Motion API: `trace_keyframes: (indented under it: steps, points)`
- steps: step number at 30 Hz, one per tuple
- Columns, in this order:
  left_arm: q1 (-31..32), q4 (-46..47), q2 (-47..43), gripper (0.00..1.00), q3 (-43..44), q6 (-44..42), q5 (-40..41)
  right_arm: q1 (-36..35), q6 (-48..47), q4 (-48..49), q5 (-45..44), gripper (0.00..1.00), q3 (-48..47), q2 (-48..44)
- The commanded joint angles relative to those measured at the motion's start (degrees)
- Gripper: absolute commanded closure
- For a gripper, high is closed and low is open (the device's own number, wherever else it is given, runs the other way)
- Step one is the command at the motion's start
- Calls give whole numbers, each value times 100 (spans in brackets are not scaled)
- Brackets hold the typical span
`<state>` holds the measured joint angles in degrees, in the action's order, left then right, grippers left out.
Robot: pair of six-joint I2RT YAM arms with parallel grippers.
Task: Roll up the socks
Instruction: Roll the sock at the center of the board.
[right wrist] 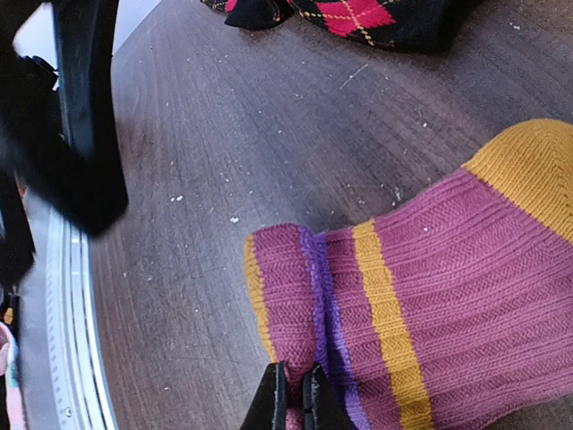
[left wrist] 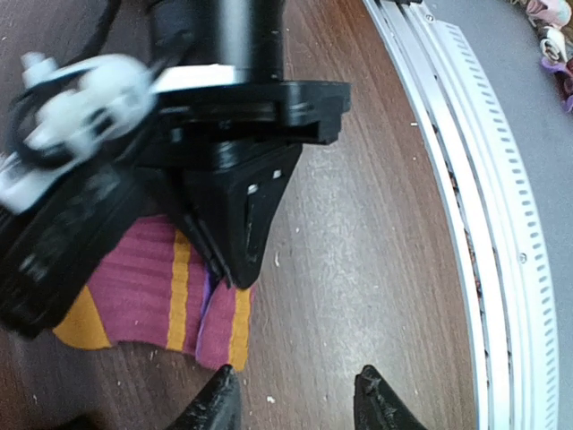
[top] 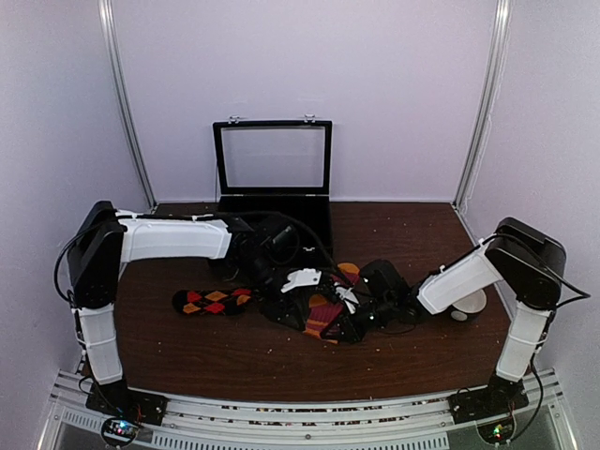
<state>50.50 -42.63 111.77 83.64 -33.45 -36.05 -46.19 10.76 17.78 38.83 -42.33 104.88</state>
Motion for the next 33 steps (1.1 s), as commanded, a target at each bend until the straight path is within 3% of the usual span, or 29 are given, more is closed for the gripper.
trace_keyframes:
  steps: [1, 10, 27, 33]
  points:
    - [197, 723, -77, 55, -145, 93, 316, 220, 369, -890, -84, 100, 156, 467]
    - [283, 559, 422, 66, 346, -38, 837, 370, 495, -765, 138, 100, 219, 731]
    - [470, -159, 1084, 70, 815, -1181, 1553, 520, 665, -1068, 319, 100, 42, 1002]
    - [471, -55, 1161, 75, 839, -1221, 1848, 524, 570, -1247, 305, 100, 6, 995]
